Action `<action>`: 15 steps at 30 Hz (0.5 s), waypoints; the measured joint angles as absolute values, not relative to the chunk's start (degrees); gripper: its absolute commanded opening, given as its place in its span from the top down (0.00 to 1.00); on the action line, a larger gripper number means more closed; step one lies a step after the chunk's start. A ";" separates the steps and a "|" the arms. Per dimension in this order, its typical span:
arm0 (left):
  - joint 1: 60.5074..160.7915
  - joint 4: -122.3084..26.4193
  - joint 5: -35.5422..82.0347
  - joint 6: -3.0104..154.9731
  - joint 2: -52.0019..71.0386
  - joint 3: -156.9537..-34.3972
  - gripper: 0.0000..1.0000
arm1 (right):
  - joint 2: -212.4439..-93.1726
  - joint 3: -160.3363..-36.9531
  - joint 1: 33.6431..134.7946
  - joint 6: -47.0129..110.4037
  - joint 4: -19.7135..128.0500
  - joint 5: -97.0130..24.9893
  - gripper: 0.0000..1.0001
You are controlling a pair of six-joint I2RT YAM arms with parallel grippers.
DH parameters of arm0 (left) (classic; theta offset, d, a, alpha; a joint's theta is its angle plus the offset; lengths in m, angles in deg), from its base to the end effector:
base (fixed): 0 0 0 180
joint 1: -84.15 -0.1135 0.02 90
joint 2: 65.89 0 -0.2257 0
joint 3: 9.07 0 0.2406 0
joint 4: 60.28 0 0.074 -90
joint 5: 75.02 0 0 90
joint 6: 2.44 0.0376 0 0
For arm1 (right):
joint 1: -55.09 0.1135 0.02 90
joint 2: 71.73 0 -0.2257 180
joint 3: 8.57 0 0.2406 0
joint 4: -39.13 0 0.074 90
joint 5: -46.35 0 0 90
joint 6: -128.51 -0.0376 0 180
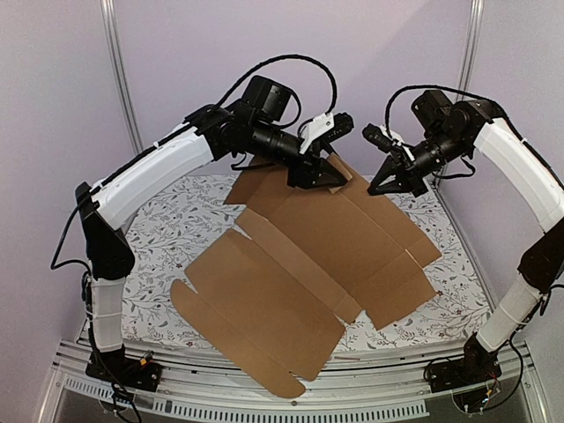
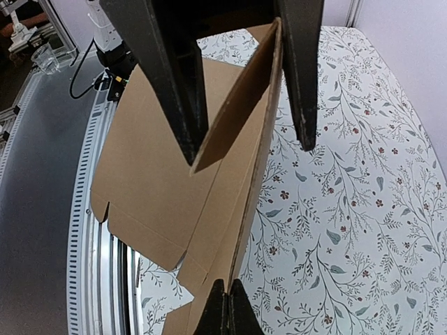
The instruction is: Fold the paper box
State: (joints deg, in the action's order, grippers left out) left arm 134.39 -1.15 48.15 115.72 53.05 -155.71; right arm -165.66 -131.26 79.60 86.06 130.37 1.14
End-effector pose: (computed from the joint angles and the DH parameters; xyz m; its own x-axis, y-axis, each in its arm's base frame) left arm 0.2606 -0.3454 0.3679 0.1506 0.4367 -0.8869 0.9879 -0.0336 0.1512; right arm 0.2555 0.1456 0.3651 -0.1088 -0.6251 -0.7729 -0.9940 0.0732 0.0808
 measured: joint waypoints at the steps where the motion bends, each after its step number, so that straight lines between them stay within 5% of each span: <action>1: 134.39 -1.11 48.24 115.88 53.05 -155.71 0.64 | -165.64 -131.24 79.69 86.26 130.32 1.14 1.00; 4: 134.39 -0.98 48.50 116.44 53.05 -155.71 0.71 | -165.20 -130.71 79.84 86.87 130.19 1.12 1.00; 7: 134.39 -0.94 48.85 116.69 52.98 -155.69 0.99 | -164.48 -129.86 79.93 87.11 130.00 1.06 1.00; 15: 134.78 -0.35 49.18 117.54 51.65 -154.57 1.00 | -162.51 -128.68 80.35 87.50 129.38 0.51 0.97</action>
State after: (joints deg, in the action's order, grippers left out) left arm 134.78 -0.35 49.18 117.54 51.65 -154.57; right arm -162.51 -128.68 80.35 87.50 129.38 0.51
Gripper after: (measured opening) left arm 0.030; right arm 0.008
